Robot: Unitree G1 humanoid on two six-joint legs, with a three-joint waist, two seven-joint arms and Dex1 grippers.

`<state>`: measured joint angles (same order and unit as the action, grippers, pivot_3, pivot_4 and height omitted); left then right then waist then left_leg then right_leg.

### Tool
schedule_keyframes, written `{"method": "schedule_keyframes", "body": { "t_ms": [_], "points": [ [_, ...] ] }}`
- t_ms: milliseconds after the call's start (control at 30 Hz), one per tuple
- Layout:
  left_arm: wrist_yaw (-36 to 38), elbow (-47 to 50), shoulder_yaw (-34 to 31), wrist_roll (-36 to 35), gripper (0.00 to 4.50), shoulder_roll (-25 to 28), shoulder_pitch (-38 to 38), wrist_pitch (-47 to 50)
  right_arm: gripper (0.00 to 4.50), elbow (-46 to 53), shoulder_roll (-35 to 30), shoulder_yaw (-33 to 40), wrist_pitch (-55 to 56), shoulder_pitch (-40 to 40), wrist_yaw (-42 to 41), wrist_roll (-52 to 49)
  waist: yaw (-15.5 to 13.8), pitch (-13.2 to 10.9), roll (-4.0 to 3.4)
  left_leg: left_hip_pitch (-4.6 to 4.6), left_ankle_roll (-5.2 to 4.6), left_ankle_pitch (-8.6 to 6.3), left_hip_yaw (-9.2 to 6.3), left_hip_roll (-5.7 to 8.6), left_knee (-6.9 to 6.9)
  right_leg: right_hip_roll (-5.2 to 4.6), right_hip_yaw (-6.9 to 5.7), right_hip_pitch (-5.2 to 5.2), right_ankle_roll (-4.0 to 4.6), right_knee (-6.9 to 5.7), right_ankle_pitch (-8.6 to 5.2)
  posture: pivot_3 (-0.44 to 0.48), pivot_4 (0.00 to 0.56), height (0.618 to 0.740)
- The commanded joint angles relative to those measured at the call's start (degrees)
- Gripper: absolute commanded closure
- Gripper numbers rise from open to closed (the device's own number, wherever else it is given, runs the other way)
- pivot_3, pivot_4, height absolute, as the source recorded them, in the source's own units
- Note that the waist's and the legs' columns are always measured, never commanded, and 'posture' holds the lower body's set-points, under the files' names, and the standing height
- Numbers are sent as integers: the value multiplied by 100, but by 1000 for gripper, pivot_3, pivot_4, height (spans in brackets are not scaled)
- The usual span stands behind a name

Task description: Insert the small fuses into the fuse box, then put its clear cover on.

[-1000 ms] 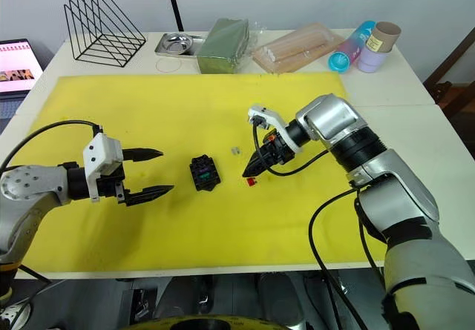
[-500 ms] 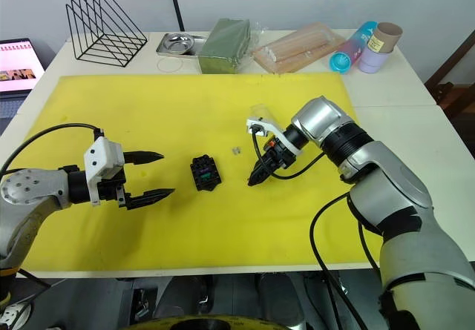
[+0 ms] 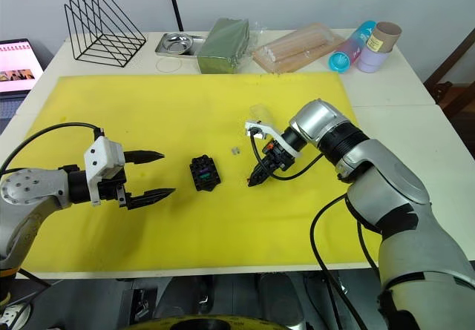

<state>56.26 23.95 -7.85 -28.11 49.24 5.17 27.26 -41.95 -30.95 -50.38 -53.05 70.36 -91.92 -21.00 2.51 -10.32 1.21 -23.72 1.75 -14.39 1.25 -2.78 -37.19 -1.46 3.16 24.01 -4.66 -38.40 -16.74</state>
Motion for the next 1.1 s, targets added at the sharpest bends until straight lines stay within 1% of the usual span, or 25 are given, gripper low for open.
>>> {"method": "schedule_keyframes", "body": {
  "t_ms": [33,433,533,600,633,933,1033,1100],
  "points": [
    [-26,196,-180,-71,0,57,1,-9,3041,-64,67,-77,31,129,-58,-8,2,0,0,0,0,0,0,0,0,0,0,0,0,0,0,0,150,740],
    [-86,238,-170,-90,0,24,-15,11,3041,-342,138,-182,-19,274,-58,-109,3,0,0,0,0,0,0,0,0,0,0,0,0,-2,0,0,150,740],
    [-95,243,-165,-95,0,21,-14,13,3571,-404,156,-193,-18,302,-58,-120,2,0,0,0,0,0,0,0,0,0,0,1,0,-3,0,0,150,740],
    [-101,247,-162,-96,0,20,-12,14,4236,-414,155,-201,-16,304,-58,-124,1,0,0,0,0,0,0,0,0,0,0,1,0,-3,0,0,150,740],
    [-106,248,-160,-97,0,19,-10,16,4480,-428,160,-201,-13,303,-58,-113,1,0,0,0,0,0,0,0,-1,0,0,1,0,-2,0,0,150,740],
    [-115,205,-138,-95,0,17,21,-8,4480,-340,86,-226,-44,250,-58,-143,1,0,0,0,0,0,0,0,-1,0,0,1,0,-4,0,0,150,740],
    [-112,194,-127,-94,0,11,34,-13,4480,-352,47,-116,-223,286,-58,-209,1,0,0,0,0,0,0,0,-1,0,0,1,0,-4,0,0,150,740],
    [-120,195,-129,-93,0,5,32,-14,4480,-470,48,136,-549,374,-58,-244,0,0,0,0,0,0,0,0,-1,0,0,1,0,-4,0,0,150,740]
  ]
}}
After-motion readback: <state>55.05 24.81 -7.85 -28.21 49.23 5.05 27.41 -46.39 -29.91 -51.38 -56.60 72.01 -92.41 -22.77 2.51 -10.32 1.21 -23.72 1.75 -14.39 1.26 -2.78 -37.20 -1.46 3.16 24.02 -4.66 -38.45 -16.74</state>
